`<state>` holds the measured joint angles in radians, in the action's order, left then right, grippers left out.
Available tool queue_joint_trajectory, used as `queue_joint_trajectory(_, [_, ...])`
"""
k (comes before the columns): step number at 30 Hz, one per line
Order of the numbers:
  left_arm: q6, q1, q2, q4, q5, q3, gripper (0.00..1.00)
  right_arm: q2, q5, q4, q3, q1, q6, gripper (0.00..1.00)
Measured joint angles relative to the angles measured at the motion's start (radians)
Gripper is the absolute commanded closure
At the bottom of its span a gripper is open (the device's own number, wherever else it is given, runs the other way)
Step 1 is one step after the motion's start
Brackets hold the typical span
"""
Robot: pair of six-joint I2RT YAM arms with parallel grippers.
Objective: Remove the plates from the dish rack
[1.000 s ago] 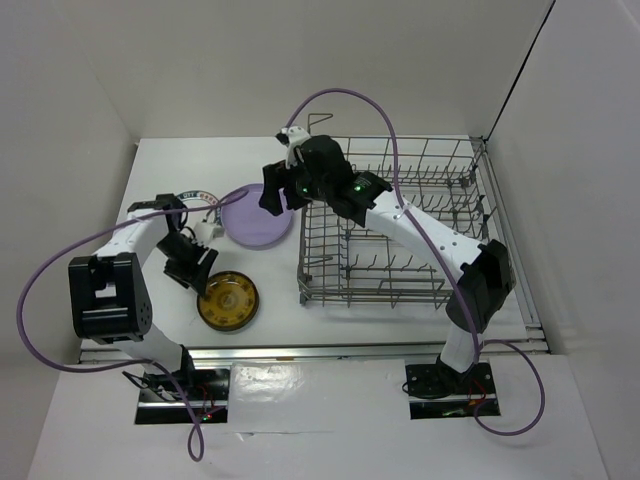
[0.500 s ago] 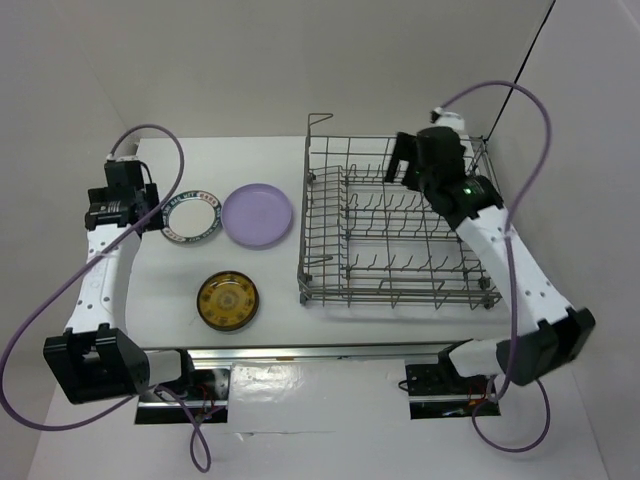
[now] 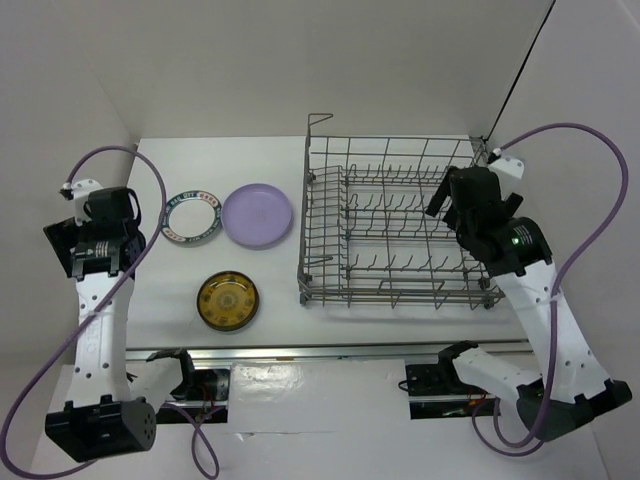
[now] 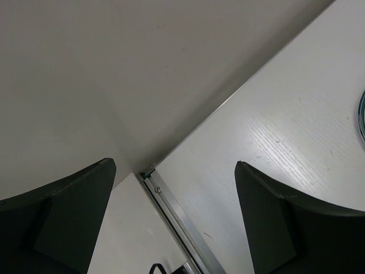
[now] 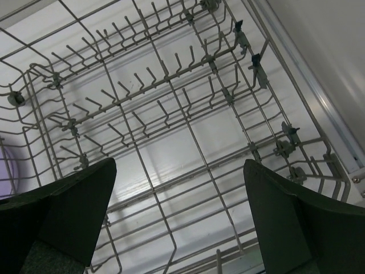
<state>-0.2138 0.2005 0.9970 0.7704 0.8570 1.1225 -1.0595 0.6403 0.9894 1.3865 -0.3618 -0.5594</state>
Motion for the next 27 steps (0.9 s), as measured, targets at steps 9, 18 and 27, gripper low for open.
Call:
queue_joint_trajectory(9, [0.033,0.002,-0.093,0.011,-0.055,-0.040,0.00,0.190,-0.080,0.018,-0.051,0.000,0.014,0.00])
queue_joint_trajectory(18, [0.053,0.002,-0.094,0.048,-0.122,-0.034,0.01,0.251,-0.112,0.036,-0.053,0.000,0.027,0.00])
queue_joint_trajectory(27, [0.053,0.002,-0.109,0.060,-0.158,-0.021,0.01,0.273,-0.138,0.057,-0.053,0.000,0.029,0.00])
